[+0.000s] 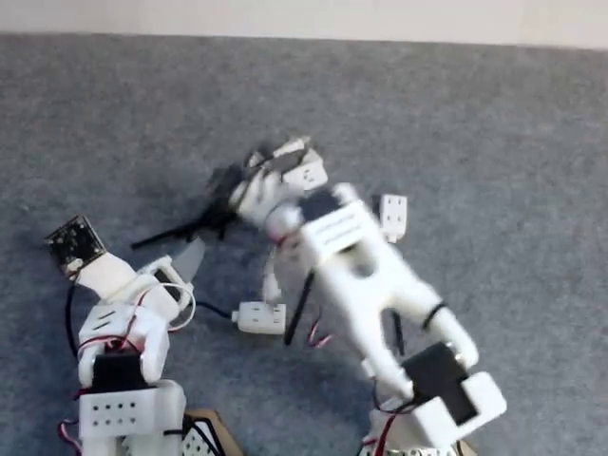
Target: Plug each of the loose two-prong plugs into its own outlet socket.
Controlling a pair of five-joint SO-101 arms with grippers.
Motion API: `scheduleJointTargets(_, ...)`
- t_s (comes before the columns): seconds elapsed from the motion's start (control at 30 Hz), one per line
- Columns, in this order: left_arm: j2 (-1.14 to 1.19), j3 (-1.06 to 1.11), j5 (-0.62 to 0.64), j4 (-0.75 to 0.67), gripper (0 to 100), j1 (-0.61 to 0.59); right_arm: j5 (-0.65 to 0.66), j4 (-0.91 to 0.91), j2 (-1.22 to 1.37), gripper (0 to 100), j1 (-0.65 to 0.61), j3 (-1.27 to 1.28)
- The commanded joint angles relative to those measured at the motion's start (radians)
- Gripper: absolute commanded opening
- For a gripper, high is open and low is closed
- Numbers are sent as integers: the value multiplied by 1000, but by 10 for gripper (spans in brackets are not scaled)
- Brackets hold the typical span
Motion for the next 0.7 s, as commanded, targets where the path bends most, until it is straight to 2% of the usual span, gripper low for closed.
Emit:
scheduleJointTargets(0.0,-2,-10,3,-15,386,4,-101,42,-16,6,170,-131)
scheduleJointTargets(0.13,-2,-10,-15,-11,386,15,-129,127,-16,6,277,-189)
scheduleJointTargets(0.3,-2,-21,-15,-9,386,33,-172,232,-18,7,337,-199)
scheduleJointTargets(0.47,-2,-25,-15,3,386,30,-175,381,-58,51,311,-148)
scheduleJointTargets(0.53,-2,-28,-15,8,386,30,-129,432,-117,54,278,-101)
scheduleJointTargets(0.67,-2,-28,-15,9,386,30,-118,463,-297,54,220,-19)
